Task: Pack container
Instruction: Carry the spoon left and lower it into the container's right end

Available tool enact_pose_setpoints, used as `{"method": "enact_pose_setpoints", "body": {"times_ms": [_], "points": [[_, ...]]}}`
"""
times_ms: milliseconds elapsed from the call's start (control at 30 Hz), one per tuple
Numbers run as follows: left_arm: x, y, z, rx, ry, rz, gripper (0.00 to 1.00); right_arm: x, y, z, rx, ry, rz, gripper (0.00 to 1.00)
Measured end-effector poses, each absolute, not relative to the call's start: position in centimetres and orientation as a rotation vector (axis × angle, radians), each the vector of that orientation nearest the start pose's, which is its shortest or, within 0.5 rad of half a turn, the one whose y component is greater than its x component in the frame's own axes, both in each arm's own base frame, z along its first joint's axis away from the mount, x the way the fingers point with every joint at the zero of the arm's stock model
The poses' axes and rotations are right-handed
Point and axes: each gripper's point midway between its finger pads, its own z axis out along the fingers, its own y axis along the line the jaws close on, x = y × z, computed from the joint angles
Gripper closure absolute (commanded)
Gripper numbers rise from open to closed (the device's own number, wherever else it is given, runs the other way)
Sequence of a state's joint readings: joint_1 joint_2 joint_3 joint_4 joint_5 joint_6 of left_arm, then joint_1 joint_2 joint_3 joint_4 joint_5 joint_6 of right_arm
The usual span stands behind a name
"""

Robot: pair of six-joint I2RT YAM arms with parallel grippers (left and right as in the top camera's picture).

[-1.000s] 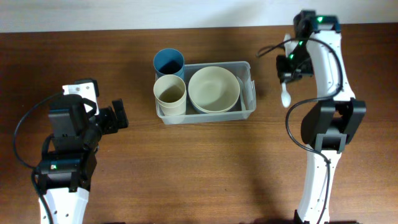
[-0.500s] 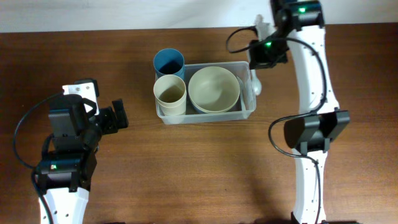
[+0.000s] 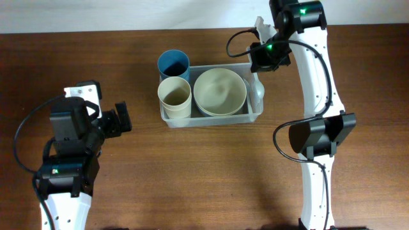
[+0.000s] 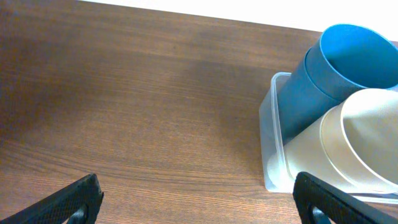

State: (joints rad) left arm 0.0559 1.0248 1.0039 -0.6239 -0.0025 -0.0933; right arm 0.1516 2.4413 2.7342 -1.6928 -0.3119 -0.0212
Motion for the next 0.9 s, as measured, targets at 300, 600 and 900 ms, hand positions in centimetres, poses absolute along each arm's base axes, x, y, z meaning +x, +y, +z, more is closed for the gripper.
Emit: {"method": "enact_pose_setpoints", "body": {"times_ms": [300, 600, 900], "points": [[32.5, 1.9, 24.6, -0.166, 2.209, -0.018, 0.0, 46.5, 12.4, 17.5, -0.294, 2.951, 0.475, 0.88], [32.5, 1.9, 24.6, -0.166, 2.209, -0.018, 0.0, 46.0, 12.3, 16.2, -0.287, 2.999, 0.478, 0.88], [32.5, 1.9, 24.6, -0.166, 2.209, -0.018, 0.0, 46.1, 12.3, 16.2, -0.288, 2.995, 0.478, 0.88]]}}
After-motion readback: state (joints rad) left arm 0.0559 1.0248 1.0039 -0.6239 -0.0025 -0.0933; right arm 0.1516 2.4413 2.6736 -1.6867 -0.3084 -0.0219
